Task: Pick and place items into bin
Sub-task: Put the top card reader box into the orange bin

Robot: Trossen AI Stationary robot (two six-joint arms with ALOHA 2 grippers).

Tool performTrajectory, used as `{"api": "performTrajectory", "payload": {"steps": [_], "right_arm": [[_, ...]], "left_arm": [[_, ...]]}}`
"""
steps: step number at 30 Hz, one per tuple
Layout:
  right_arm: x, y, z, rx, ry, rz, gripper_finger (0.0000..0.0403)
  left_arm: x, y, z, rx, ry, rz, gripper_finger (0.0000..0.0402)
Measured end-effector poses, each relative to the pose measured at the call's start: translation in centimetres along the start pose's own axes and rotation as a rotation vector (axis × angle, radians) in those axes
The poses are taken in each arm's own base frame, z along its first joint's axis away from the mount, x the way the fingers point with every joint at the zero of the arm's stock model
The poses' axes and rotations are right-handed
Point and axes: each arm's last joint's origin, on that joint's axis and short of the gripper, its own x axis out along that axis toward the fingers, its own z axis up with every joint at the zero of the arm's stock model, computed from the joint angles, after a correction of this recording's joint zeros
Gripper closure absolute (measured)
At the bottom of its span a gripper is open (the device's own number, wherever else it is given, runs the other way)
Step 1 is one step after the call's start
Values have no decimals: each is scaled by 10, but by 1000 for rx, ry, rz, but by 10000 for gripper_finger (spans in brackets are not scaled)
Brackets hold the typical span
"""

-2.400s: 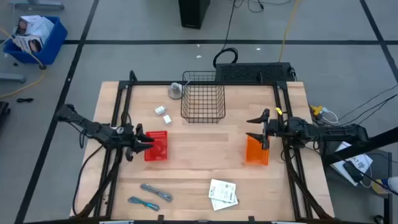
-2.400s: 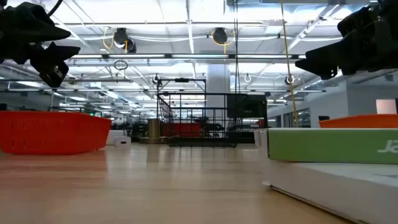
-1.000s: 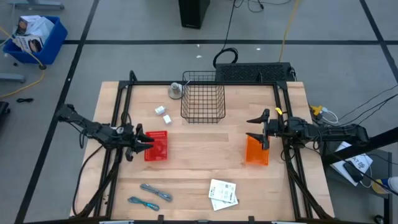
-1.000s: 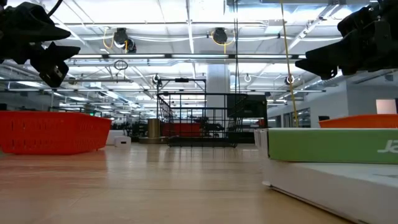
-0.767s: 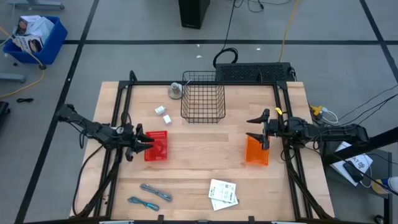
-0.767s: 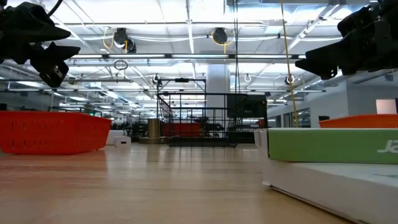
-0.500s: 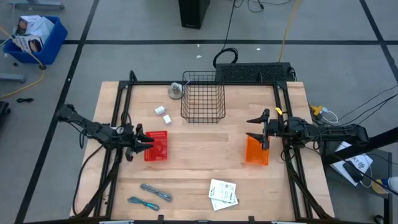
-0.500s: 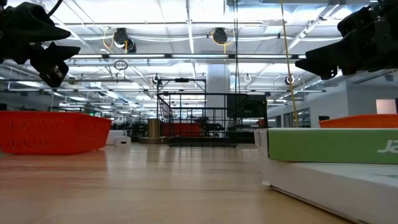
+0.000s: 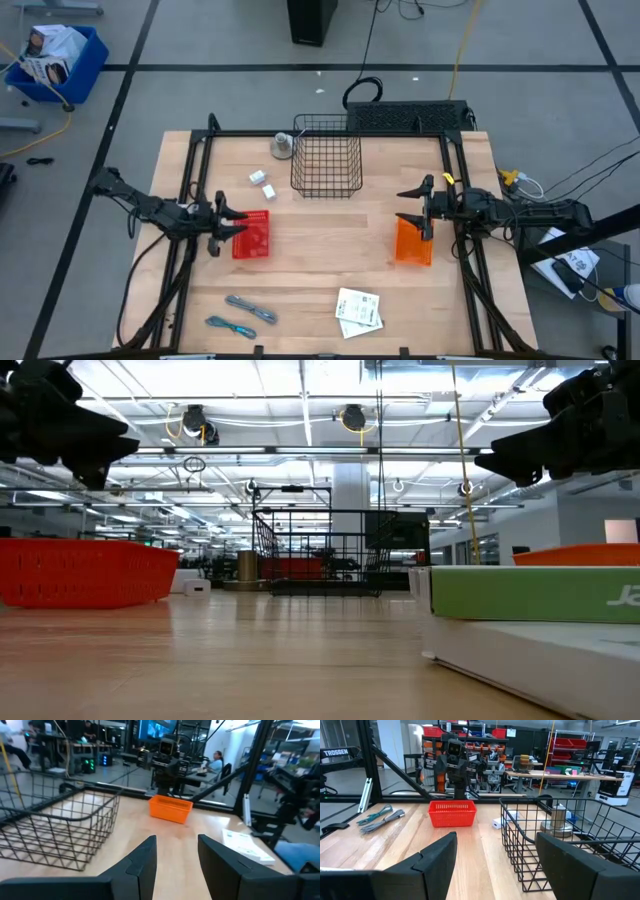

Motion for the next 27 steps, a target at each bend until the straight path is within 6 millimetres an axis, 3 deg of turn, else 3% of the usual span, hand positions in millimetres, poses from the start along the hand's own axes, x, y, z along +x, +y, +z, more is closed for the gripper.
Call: {"api": "performTrajectory", "payload": {"steps": [2,4,7,10,20,27], "right_arm": [[0,1,0,70,-4,12,140],[0,2,1,288,-1,64,140],[0,2,3,646,-12,57,140],[0,1,2,765,-23,11,140],[0,1,-12,824,106,-71,140],[4,20,-11,805,185,111,140]], "left_arm": [[0,0,0,20,-6,16,254],[0,1,2,13,-26,28,254],[-1,-1,10,-157,-102,9,254],[-1,-1,18,-326,-169,-18,254],[-6,0,33,-361,-330,16,254],[-2,-3,30,-301,-288,-43,254]]}}
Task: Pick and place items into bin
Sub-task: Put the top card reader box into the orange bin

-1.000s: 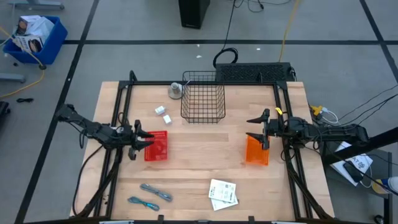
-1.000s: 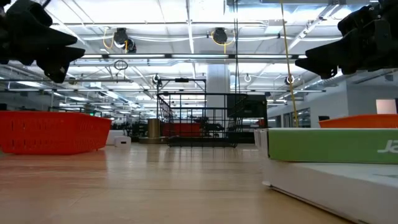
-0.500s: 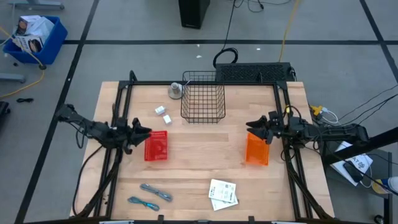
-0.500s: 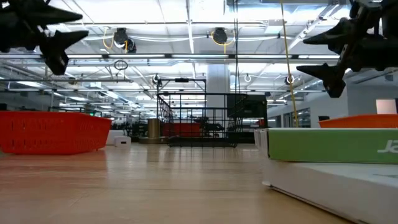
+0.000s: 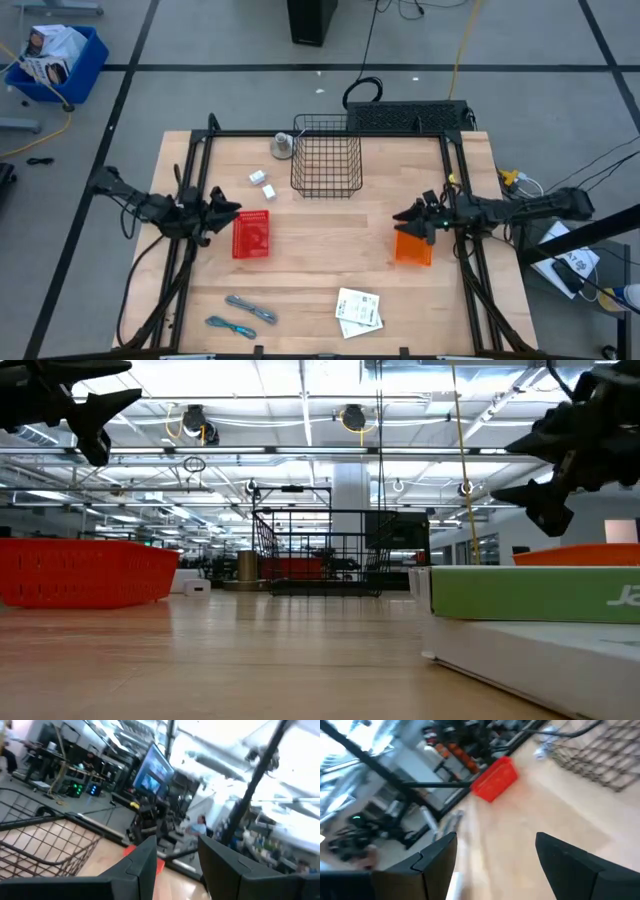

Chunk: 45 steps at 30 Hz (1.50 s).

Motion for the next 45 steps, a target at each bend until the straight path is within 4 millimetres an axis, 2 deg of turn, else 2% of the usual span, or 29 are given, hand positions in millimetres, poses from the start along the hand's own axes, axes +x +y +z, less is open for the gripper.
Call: {"api": "performTrajectory", "payload": {"steps": [5,9,13,20,24,30,33,36,40,45], "right_arm": [[5,25,1,38,-36,218,140],[9,29,3,19,-125,201,140],[16,31,-11,34,32,220,140],[42,71,-28,-51,129,82,140],[59,101,-38,-20,185,38,140],[88,126,-64,47,329,-112,140],[93,130,-78,112,424,-197,140],[91,133,-90,248,456,-244,140],[81,135,-105,360,499,-298,140],[69,132,-123,401,509,-398,140]], "left_arm": [[4,-3,-1,9,-6,-16,254],[9,-6,-2,-72,-4,-52,254],[13,-7,-10,-158,51,-54,254],[24,-5,-27,-210,153,87,254],[41,-19,-27,-193,218,90,254],[82,-60,-32,-106,379,41,254],[101,-78,-44,-67,458,52,254],[119,-90,-61,-54,525,71,254],[138,-96,-91,-56,634,95,254],[157,-104,-126,-53,715,108,254]]}}
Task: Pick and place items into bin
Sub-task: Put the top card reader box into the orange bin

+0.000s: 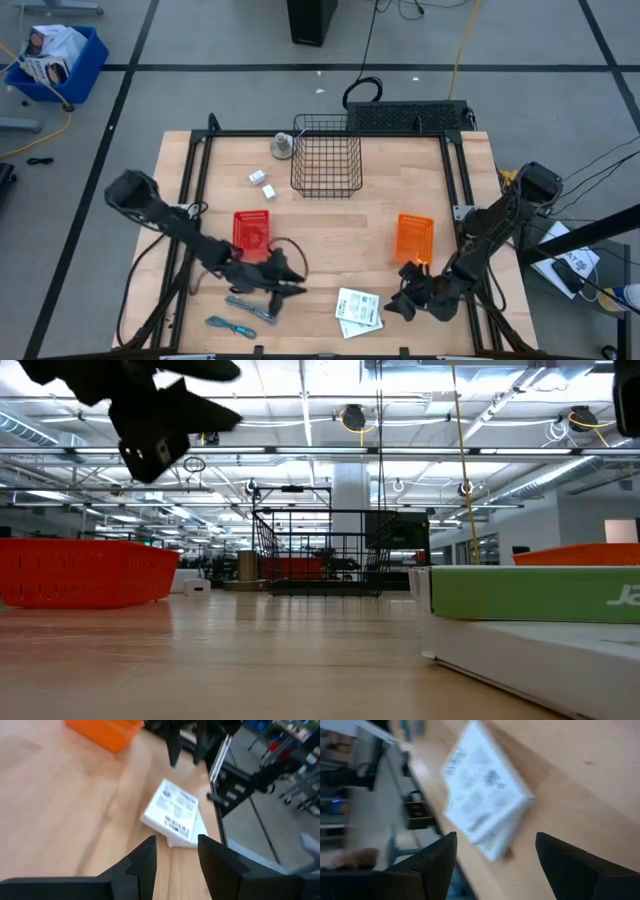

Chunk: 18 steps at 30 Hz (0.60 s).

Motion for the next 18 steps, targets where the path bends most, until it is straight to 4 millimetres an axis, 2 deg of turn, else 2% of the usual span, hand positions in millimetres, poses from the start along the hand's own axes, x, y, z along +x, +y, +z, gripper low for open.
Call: {"api": "performTrajectory", "payload": {"steps": [3,10,18], "right_arm": [[10,-4,-6,24,14,-13,140],[30,-16,-12,52,18,-60,140],[38,-16,-12,62,-96,-11,140]], "left_arm": [[19,-6,-5,37,26,2,254],[44,-20,-8,95,26,-3,254],[64,-16,-21,172,61,-28,254]]}}
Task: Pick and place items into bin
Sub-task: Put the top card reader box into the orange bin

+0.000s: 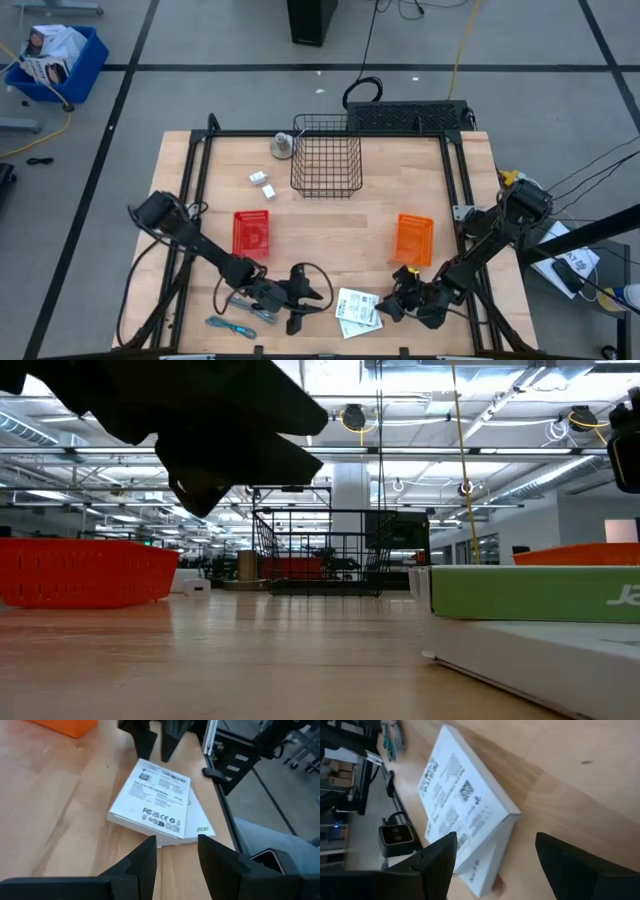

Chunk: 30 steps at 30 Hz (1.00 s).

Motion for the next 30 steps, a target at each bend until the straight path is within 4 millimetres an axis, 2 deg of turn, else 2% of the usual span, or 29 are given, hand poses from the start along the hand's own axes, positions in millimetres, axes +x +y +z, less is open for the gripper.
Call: {"api": "performTrajectory", "payload": {"steps": [8,21,30], "right_arm": [[2,-5,0,22,-19,-16,140],[7,2,10,-22,-38,21,140],[7,3,9,-28,-8,23,140]], "left_arm": [[3,3,-2,25,-2,7,254],[5,8,-2,26,20,33,254],[6,14,-2,34,35,54,254]]}}
